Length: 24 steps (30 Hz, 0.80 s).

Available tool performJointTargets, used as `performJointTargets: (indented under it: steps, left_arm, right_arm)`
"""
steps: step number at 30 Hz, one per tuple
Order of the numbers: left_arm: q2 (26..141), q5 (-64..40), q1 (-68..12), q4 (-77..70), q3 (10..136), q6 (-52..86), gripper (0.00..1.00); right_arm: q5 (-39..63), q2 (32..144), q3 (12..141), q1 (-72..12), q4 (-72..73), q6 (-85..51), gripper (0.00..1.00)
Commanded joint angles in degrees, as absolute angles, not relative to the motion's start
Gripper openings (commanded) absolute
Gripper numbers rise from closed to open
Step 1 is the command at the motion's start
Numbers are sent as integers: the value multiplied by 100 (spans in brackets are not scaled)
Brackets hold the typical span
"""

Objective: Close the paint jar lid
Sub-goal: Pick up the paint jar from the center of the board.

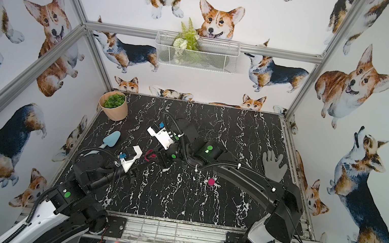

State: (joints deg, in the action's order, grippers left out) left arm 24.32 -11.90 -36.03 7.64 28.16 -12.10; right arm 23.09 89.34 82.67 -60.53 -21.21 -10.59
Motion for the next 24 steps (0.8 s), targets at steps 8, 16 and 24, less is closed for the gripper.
performJointTargets:
  steps: [8,16,24]
  left_arm:
    - [2487,-1364,-3604,765,2953,-1446,28]
    - [2511,-1336,-3604,826,2971,-1488,27]
    - [2588,-1253,-3604,904,3012,-1477,27]
  right_arm:
    - [2327,8956,8363,-6069,-2109,-1024,33]
    - [2064,8744,8303,-6073,-2094,-868,62]
    - [1306,8104,7961,-6044,-2320,-634,72]
